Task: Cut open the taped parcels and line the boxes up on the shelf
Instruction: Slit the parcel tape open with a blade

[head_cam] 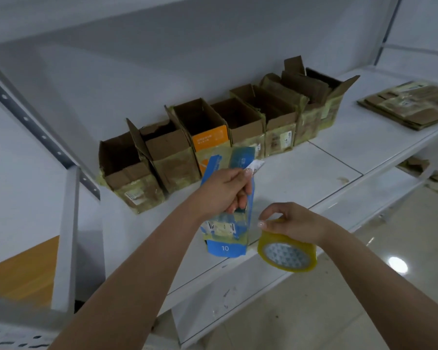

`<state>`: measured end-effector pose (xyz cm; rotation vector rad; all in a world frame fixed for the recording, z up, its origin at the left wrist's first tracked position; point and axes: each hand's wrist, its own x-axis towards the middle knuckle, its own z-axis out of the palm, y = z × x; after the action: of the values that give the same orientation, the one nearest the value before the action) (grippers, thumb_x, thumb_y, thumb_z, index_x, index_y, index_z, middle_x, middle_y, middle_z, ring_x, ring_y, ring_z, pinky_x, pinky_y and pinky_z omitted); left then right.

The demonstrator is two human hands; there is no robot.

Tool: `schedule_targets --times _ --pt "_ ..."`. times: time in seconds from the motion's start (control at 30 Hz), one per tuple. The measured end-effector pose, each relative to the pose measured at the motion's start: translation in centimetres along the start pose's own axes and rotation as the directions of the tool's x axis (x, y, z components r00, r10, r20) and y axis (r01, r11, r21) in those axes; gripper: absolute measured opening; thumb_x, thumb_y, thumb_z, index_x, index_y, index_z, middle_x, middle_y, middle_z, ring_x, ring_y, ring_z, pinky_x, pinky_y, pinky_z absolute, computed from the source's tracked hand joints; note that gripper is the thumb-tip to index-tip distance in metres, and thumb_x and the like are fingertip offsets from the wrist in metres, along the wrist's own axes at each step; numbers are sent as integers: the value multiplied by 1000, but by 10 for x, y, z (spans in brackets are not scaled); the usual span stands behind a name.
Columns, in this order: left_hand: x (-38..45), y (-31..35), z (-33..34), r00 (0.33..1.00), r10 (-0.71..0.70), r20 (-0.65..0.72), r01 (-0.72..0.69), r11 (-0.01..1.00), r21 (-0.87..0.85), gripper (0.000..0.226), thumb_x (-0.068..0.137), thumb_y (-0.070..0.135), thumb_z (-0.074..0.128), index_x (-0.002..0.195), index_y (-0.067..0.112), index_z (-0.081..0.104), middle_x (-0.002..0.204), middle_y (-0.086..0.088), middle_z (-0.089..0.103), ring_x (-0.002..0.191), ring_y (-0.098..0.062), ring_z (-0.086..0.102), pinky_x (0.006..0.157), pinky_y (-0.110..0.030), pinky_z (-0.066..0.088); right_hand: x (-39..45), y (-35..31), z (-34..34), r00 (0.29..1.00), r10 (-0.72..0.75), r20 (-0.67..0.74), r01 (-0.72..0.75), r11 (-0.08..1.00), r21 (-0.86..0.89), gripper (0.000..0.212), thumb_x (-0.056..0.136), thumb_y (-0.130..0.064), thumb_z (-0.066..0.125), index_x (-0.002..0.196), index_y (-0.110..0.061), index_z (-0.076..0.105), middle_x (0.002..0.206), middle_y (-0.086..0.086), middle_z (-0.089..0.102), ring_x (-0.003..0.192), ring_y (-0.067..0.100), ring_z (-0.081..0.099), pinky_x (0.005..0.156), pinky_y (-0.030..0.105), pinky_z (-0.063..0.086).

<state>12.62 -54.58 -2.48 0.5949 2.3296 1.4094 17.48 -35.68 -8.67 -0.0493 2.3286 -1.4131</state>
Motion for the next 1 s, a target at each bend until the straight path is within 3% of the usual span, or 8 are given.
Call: schedule_targets --times 0.2,0.3,0.43,0.57,0.83,1.0 --pt "-5 16 -7 994 -41 100 31 995 97 37 106 33 33 78 17 51 64 -1 54 47 -7 44 49 -15 39 -14 6 -14 994 -106 -11 107 990 89 34 80 -52 62 100 -28 76 96 -4 75 89 14 72 79 25 58" --pt "-7 31 -15 986 -61 155 9 950 312 37 105 33 39 73 21 54 67 7 50 52 2 44 55 -15 38 -18 3 -18 994 -106 -29 107 992 66 21 92 -41 61 93 -31 79 90 -6 76 86 11 72 76 20 57" --pt "-10 49 -14 929 -221 297 -22 768 640 39 104 34 41 70 22 56 71 4 50 68 -8 46 70 -28 38 -21 -2 -19 991 -79 -108 84 995 48 19 94 -35 62 86 -34 80 83 -9 76 80 9 72 69 16 55" --pt "-10 59 -7 904 -339 262 -27 564 825 39 105 31 36 72 19 52 74 0 47 70 -13 44 67 -28 37 -25 -8 -19 989 -67 -130 67 998 -5 18 94 -35 63 90 -33 80 84 -15 75 81 4 70 82 25 57" --pt "-5 58 18 918 -368 145 -30 302 953 31 106 30 31 91 15 54 76 1 47 68 -14 44 52 -26 31 -35 -26 -11 963 -73 -260 -2 961 -277 30 94 -42 59 92 -19 77 86 8 72 84 22 66 84 40 56" --pt "-3 56 30 913 -397 91 -40 137 990 20 100 23 40 93 16 57 74 1 46 69 -17 47 54 -29 33 -37 -27 -4 953 -54 -299 -42 951 -306 30 94 -43 57 91 -22 78 85 0 72 82 17 66 83 38 56"
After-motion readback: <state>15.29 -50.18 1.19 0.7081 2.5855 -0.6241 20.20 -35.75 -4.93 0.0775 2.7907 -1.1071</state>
